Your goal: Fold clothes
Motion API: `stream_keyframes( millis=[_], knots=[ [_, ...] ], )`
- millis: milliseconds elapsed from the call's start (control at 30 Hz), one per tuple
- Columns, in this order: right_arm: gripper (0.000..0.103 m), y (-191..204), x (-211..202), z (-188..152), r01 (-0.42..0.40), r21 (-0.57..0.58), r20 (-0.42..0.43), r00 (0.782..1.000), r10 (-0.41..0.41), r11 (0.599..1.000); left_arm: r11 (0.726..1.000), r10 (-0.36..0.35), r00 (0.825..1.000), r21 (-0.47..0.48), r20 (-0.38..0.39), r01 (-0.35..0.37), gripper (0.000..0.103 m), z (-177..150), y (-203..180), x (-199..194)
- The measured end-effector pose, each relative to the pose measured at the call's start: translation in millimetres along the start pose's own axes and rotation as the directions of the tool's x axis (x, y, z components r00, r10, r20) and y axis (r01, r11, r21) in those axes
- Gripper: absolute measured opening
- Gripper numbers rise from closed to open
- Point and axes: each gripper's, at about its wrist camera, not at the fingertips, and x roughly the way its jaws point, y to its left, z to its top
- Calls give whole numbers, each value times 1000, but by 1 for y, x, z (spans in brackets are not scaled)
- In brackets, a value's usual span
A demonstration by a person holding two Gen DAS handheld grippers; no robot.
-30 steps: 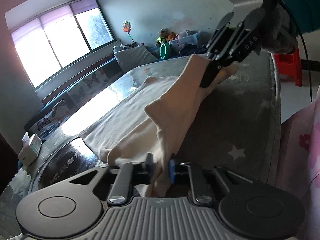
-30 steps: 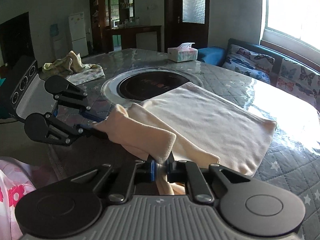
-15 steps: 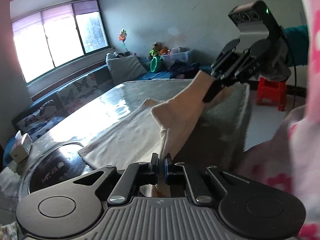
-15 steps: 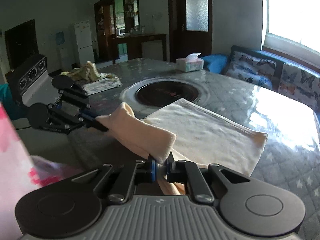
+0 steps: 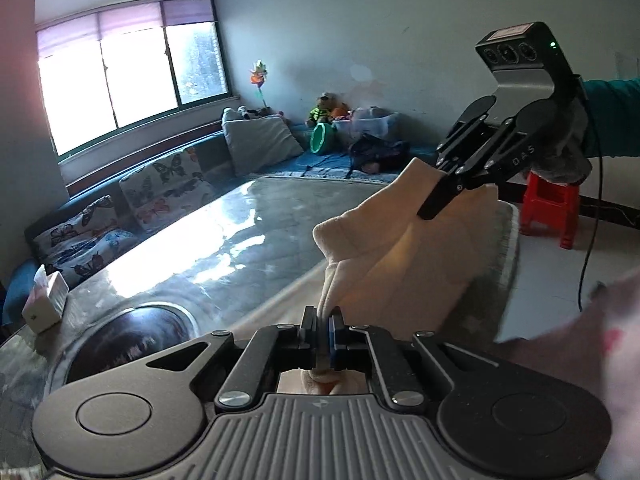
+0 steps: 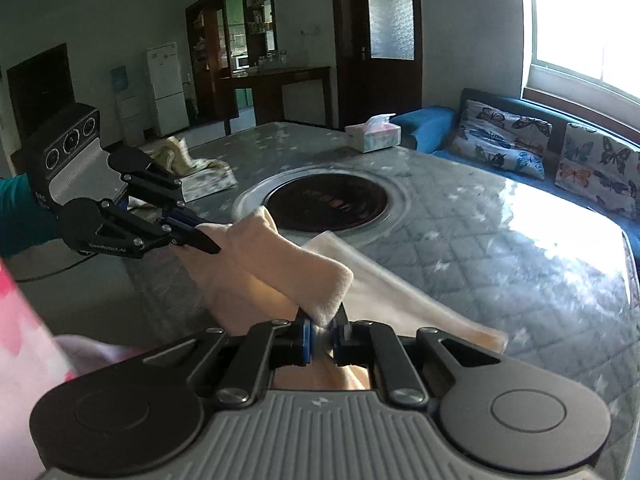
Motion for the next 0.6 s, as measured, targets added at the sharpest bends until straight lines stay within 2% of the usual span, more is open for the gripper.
stream_keyframes(
  millis=[167, 267, 467, 600],
  knots=[
    [8, -38, 38, 25, 24, 5, -21, 999, -24, 1000, 999, 16, 999, -40, -44, -18, 6, 7, 41, 47],
    [9, -61, 73, 31, 52, 20, -51, 997, -51, 998, 995, 60, 994, -79, -94, -67, 6, 3, 62, 85],
    [13, -90, 140, 9, 121, 101, -85, 990, -113, 987, 973, 139, 974, -158, -180, -168, 10, -20, 80, 142],
    [25, -93, 140, -7, 153, 136, -68, 987, -145, 979, 965, 163, 972, -177, -170, -192, 13, -23, 79, 144]
  ],
)
